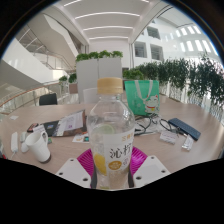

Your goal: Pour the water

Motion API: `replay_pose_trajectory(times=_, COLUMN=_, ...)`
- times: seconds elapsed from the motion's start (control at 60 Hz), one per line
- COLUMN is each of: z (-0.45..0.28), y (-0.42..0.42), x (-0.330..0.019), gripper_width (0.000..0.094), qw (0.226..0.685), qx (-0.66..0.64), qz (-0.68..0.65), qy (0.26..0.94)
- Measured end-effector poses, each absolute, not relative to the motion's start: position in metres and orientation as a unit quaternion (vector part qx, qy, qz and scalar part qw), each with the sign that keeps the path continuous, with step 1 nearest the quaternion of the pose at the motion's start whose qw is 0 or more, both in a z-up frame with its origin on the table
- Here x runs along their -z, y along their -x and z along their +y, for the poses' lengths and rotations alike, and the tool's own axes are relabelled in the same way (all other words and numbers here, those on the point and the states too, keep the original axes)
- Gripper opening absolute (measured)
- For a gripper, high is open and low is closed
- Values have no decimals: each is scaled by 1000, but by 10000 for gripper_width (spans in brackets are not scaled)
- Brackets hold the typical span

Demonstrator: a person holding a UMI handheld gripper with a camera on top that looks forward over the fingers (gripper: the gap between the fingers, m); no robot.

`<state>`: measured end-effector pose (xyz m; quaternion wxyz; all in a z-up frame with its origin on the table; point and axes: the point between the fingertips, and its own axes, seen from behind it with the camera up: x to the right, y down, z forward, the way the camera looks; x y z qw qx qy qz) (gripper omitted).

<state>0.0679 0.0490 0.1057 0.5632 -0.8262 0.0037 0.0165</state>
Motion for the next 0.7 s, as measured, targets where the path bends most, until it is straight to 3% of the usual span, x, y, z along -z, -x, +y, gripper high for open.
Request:
replay_pose_trajectory(times=0.167, z=82, y=-58, x=-205, gripper_width=399, qw=592, qx=100, qz=-86, qy=795)
replay_pose_trajectory(times=0.317, z=110, y=5, x=-228, gripper_width=397, qw=563, qx=249, qz=-254, qy=746)
replay_pose_trajectory(times=0.5, z=121, y=56, x=-196, gripper_width=395, qw=399, qx=470, qz=-494, qy=614)
replay_pose_trajectory(times=0.7, z=138, y=73, x=-183, gripper_width=396, qw=224, qx=579, qz=-647, qy=443)
